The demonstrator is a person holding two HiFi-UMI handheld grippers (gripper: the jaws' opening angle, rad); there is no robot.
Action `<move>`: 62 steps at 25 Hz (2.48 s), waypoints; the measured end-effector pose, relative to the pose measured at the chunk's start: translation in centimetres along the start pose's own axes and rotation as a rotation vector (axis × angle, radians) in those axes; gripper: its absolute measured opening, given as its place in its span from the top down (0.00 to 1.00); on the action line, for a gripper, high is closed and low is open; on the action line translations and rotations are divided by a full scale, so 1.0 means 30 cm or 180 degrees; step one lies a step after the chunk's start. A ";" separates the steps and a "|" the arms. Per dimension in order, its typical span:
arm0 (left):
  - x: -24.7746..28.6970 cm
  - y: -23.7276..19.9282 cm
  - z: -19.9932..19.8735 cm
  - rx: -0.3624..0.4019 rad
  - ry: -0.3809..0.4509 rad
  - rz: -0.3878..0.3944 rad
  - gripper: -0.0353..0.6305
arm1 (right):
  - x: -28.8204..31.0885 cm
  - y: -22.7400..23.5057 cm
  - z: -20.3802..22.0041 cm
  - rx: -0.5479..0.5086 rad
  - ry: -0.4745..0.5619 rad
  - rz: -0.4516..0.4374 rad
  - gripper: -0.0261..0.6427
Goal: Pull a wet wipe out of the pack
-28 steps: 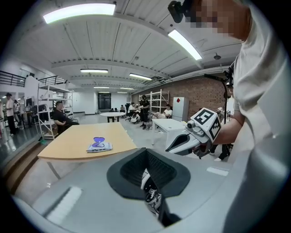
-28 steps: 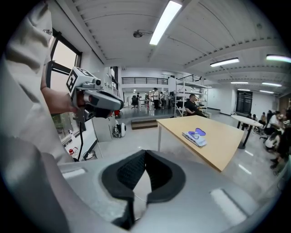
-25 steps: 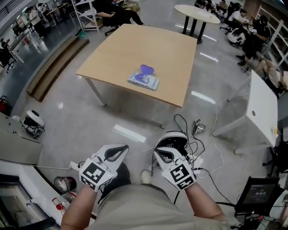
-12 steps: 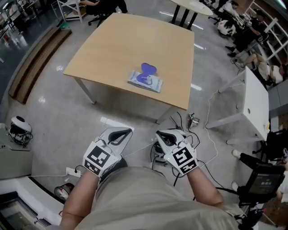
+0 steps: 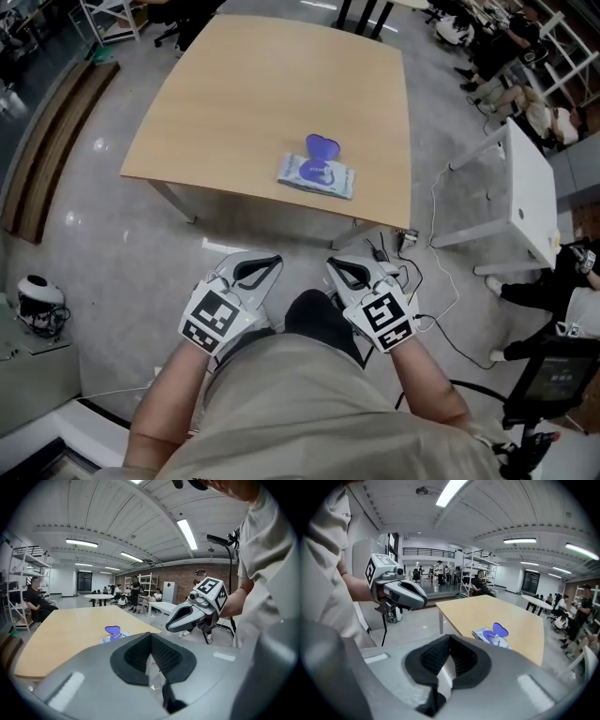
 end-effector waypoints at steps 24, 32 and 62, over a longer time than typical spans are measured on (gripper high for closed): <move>0.678 -0.664 0.293 -0.0277 -0.0900 -0.0118 0.94 | 0.497 0.818 0.226 -0.0045 -0.0688 -0.0059 0.87; 0.764 -0.757 0.445 -0.0423 -0.1243 -0.0186 0.94 | 0.611 0.916 0.341 -0.0088 -0.0901 -0.0317 0.84; 0.864 -0.809 0.652 -0.0625 -0.1848 -0.0055 0.94 | 0.734 0.934 0.428 -0.0292 -0.1004 -0.0849 0.95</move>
Point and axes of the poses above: the fingertips, and each gripper's own axes: x forward along the fingers, y to its right, z out of its underside, the point moved 6 cm from there along -x, backward along the fingers, and after that the axes turned 13 degrees about y, right-handed, at the moved point
